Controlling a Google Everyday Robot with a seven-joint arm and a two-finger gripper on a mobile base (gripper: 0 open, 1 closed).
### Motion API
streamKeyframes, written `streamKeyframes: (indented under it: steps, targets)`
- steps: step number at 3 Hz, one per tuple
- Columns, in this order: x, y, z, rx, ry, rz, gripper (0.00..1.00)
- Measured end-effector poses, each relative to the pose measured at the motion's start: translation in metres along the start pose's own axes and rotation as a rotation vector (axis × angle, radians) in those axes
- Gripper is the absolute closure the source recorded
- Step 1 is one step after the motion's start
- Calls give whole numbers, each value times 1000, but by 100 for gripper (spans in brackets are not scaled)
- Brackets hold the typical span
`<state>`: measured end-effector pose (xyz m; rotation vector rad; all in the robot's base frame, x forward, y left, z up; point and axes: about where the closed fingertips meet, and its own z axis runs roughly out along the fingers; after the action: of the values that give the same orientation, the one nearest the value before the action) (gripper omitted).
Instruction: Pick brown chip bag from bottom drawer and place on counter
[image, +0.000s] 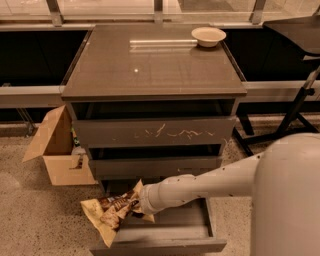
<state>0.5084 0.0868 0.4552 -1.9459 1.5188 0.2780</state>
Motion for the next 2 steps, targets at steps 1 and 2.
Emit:
streamKeyframes:
  steps: [1,2]
  targets:
    - [-25,-15,-26,25,-96,-57,100]
    - [-56,-28,-69,72,-197,-111,100]
